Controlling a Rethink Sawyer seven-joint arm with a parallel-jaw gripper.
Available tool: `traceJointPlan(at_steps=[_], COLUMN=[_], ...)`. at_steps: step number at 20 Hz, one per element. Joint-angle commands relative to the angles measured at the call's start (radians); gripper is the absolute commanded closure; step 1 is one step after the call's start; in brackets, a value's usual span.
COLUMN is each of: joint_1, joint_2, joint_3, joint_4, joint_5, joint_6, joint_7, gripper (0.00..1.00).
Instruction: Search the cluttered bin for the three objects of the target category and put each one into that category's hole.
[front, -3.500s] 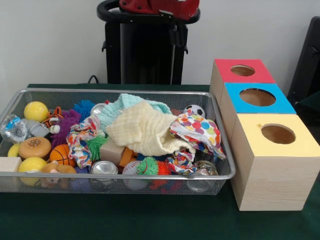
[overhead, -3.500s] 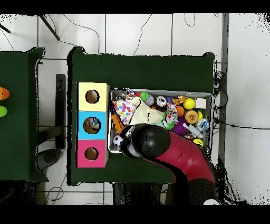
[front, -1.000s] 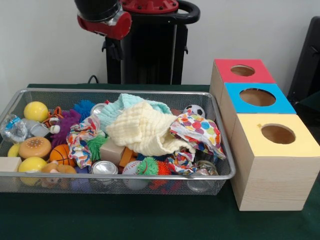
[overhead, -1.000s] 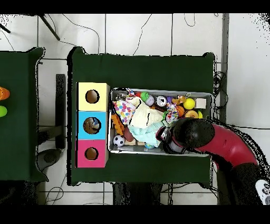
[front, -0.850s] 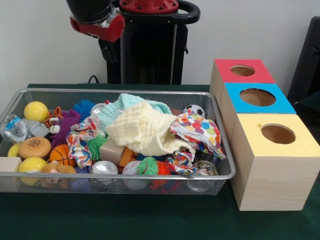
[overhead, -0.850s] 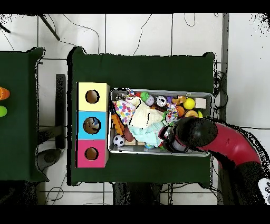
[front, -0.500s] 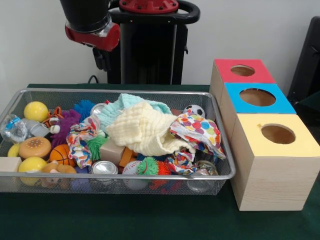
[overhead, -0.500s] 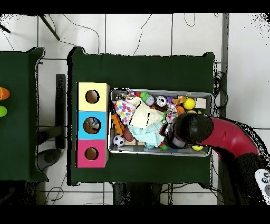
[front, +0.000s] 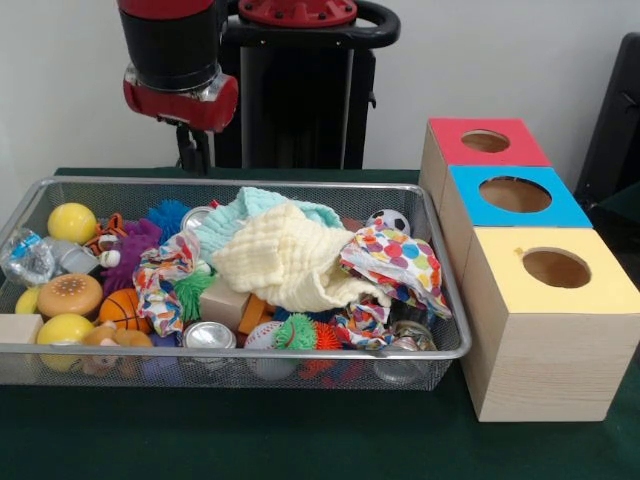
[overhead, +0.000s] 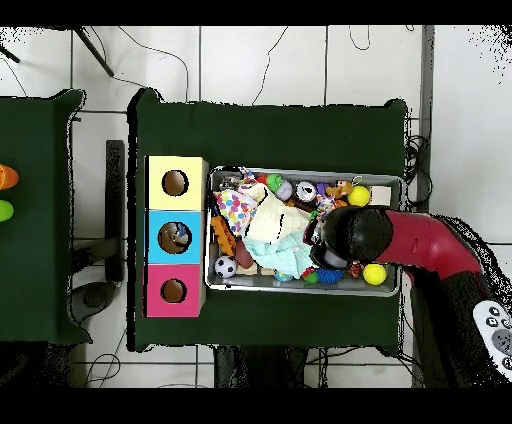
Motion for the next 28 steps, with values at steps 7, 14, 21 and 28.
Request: traceJointPlan(at_steps=[7,14,21,28], joint_1=[-0.101,-0.146,-0.164,-0.188], joint_2=[0.091,0.137,0.172,0.170], joint_3=[0.198,0.234,0.251,0.270], joint_4=[-0.108,-0.134,-0.125,-0.120], joint_5=[-0.142,-0.174,-0.197,-0.197], joint_6=[-0.146,-0.144,-0.159,-0.142], joint_7=[-0.341,-0.364,-0.348,-0.366], gripper=[1.00,1.00,1.00,1.00])
